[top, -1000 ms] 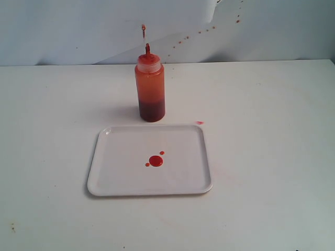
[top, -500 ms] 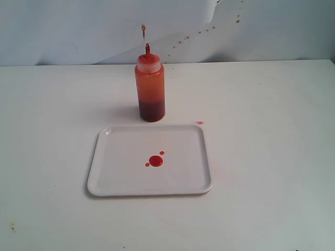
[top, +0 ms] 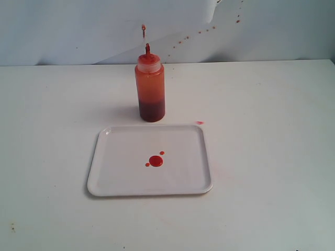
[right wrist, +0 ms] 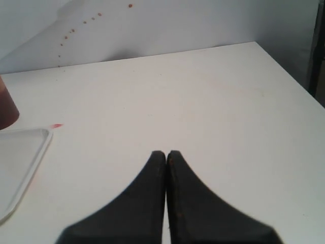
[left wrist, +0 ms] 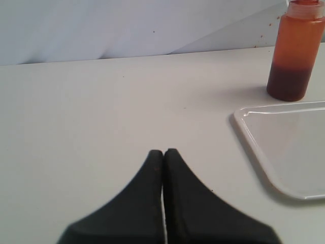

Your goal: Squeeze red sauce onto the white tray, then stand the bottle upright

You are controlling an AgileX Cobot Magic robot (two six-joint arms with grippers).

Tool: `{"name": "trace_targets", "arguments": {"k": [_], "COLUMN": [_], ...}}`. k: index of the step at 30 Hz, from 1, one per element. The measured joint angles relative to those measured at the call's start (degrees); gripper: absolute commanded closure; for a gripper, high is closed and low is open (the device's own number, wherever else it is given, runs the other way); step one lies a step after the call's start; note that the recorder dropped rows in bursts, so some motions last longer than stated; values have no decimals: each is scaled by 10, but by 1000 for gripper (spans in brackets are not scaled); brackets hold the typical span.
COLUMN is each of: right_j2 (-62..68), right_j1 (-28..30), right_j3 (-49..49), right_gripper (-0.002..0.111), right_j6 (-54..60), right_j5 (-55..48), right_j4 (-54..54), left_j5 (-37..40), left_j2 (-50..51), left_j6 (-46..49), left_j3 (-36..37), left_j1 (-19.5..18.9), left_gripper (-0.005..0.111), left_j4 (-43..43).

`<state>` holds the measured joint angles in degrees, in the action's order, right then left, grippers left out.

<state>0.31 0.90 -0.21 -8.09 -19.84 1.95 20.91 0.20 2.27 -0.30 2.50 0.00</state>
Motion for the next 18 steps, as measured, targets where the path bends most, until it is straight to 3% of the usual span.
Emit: {"name": "trace_targets", "arguments": {"k": [18], "right_j2": [0], "right_j1": [-9], "right_j3": [0], "right_gripper": [108], "right_j6": [0], "right_j5": [0], "right_j4": [0], "left_j5": [0], "left_j2": [0], "left_j6": [0], "left_j3": [0], "left_j1": [0], "left_gripper": [107], "left_j4": [0]}}
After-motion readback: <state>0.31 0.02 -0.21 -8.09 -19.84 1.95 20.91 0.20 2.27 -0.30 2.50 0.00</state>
